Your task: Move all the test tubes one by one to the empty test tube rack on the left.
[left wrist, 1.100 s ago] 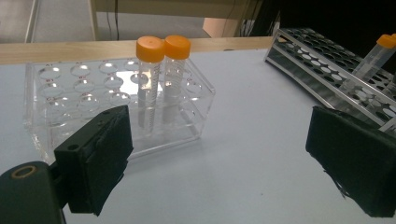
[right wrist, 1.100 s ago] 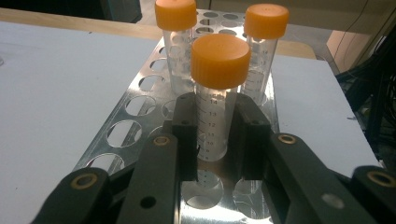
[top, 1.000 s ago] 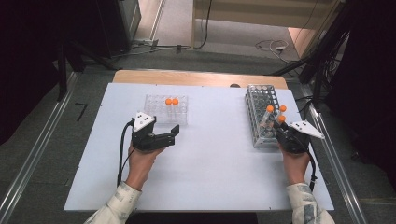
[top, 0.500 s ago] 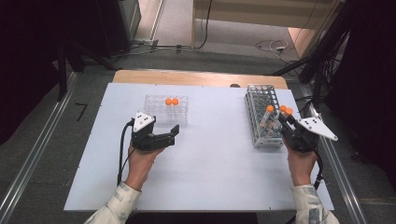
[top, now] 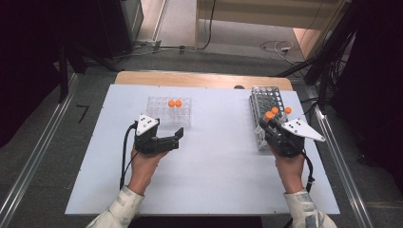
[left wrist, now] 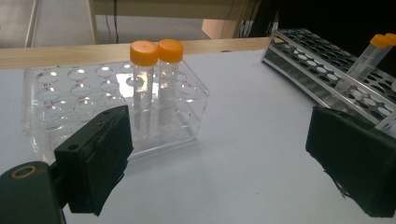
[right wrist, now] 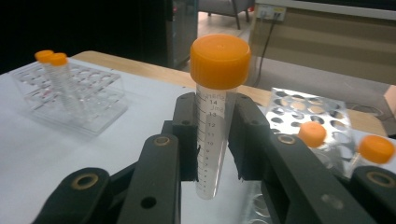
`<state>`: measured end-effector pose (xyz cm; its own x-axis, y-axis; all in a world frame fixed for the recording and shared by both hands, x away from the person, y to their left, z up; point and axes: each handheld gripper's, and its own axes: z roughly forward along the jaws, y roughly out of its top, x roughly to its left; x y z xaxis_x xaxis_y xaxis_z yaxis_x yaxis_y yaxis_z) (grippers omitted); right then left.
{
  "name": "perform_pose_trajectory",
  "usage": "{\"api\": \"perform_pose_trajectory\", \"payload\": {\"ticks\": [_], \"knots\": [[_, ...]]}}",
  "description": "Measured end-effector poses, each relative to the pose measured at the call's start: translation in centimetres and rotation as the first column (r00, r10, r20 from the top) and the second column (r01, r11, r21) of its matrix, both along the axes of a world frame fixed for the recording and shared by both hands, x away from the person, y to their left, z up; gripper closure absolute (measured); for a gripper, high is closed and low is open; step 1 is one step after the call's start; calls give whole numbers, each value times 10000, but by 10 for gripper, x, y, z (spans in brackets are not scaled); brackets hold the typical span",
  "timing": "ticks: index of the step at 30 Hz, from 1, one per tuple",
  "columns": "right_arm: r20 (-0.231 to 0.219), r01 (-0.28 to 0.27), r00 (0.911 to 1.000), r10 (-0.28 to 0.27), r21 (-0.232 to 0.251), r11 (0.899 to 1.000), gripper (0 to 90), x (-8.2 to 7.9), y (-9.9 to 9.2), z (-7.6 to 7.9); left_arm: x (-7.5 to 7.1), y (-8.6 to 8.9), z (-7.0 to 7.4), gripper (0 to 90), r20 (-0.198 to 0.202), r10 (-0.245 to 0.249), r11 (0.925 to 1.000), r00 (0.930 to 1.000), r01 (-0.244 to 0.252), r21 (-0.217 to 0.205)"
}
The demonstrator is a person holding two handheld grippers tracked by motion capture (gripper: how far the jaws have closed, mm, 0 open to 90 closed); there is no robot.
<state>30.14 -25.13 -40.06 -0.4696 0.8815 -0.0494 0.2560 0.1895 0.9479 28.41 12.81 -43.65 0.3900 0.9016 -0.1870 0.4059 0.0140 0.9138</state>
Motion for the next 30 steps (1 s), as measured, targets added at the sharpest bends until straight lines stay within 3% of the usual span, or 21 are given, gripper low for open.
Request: {"api": "perform_pose_trajectory", "payload": {"ticks": [13,19,30], "knots": [[-596,-1043,9928,1036,-78,9945,716,2,42,-15,-3,-5,2,75,13,-257,9997,9997,257,-34],[-793,-1697,9826,1677,-190,9853,717,3,64,-23,-5,-8,4,76,30,-379,9993,9993,379,-64],[-1069,-2334,9679,2275,-458,9713,717,4,98,-35,-10,-13,9,87,219,-614,9980,9979,617,-168]]}}
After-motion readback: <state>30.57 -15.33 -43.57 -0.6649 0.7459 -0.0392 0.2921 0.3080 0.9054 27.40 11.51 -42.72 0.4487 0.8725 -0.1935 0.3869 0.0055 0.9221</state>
